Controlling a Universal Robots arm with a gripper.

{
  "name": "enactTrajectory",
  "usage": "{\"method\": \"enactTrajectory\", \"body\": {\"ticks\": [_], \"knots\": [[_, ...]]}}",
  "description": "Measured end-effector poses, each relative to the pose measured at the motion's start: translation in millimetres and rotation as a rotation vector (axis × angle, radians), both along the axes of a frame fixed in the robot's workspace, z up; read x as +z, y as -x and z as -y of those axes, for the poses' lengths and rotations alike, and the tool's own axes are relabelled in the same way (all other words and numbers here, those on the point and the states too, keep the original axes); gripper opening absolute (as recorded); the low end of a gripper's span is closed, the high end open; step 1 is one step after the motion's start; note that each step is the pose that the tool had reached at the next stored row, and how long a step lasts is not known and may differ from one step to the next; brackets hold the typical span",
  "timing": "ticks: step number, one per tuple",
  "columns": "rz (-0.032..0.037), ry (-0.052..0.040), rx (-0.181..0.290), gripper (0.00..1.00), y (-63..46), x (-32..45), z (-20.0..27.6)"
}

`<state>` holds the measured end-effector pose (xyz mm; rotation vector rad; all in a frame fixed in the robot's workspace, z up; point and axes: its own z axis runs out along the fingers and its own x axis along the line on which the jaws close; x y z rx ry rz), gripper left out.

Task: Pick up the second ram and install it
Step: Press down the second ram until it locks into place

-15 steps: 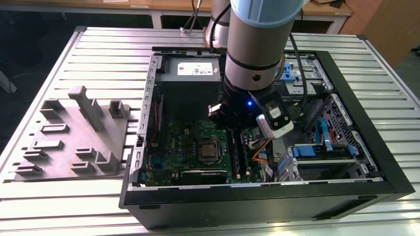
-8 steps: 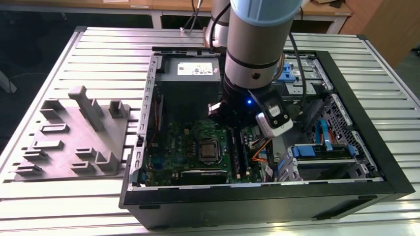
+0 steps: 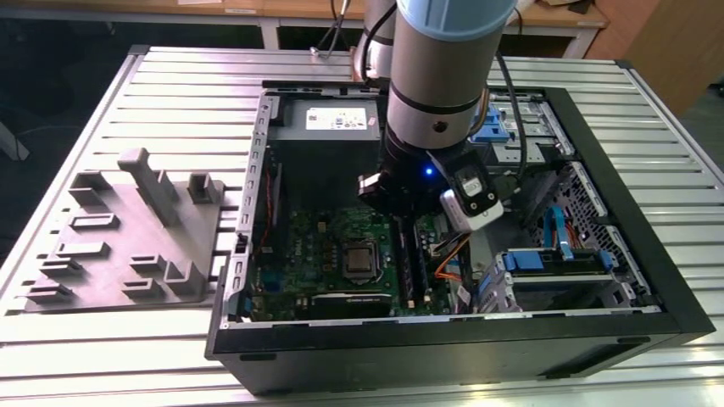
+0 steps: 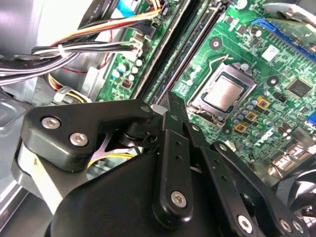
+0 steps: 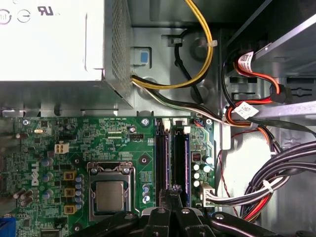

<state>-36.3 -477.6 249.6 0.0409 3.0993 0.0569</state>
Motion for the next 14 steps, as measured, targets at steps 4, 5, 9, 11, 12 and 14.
{"method": "enactTrajectory", "body": {"ticks": [4,5,9,11,12,14], "knots": [[0.0000,0.0000,0.000,0.10,0.0,0.0,-0.8],[0.0000,0.0001,0.000,0.10,0.0,0.0,-1.4],[-0.0001,-0.0003,0.001,0.10,-1.8,-0.4,-7.7],[0.0000,-0.0003,0.001,0.10,-6.0,-0.8,-8.8],[-0.0001,-0.0003,0.001,0.10,-6.1,-1.0,-9.6],[0.0001,-0.0003,0.001,0.10,-6.2,-1.6,-12.2]]}}
